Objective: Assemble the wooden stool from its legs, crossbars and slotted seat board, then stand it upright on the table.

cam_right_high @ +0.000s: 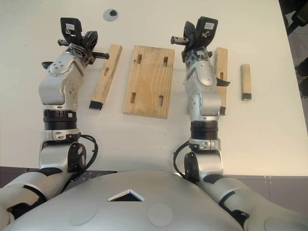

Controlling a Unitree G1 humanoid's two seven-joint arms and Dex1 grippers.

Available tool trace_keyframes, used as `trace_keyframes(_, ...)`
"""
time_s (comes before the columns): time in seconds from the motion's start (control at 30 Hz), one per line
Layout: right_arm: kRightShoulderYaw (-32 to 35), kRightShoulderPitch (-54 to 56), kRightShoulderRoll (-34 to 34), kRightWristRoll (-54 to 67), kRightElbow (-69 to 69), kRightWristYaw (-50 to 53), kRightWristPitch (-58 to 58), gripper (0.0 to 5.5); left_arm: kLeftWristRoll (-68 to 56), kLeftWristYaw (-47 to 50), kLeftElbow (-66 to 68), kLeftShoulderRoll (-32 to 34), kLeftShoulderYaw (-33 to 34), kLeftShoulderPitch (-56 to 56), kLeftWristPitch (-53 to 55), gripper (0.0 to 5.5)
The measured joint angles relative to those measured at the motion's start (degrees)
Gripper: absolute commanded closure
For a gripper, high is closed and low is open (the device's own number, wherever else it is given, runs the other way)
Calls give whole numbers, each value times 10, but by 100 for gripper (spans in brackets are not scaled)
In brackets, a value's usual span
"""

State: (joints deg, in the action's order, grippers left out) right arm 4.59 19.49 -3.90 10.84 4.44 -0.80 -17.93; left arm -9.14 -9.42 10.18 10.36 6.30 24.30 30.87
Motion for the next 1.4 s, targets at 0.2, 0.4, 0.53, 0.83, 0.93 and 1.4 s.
trace_keyframes(0.2,0,-2,0,0,-2,1,-3,550,-1,-20,6,31,12,0,1,414)
trace_keyframes(0.4,0,-3,0,0,-3,5,-3,550,-22,-110,17,130,36,-1,24,318)
trace_keyframes(0.53,1,-4,1,0,-4,6,-4,550,-27,-182,58,212,47,-29,37,264)
trace_keyframes(0.83,0,-5,2,0,-3,5,-4,550,-22,-260,193,263,46,-54,13,264)
trace_keyframes(0.93,1,-6,2,0,-4,5,-10,550,-21,-274,234,284,52,-63,-6,289)
trace_keyframes(1.4,13,-6,3,10,-12,3,-30,516,-56,-233,171,238,78,-79,-64,426)
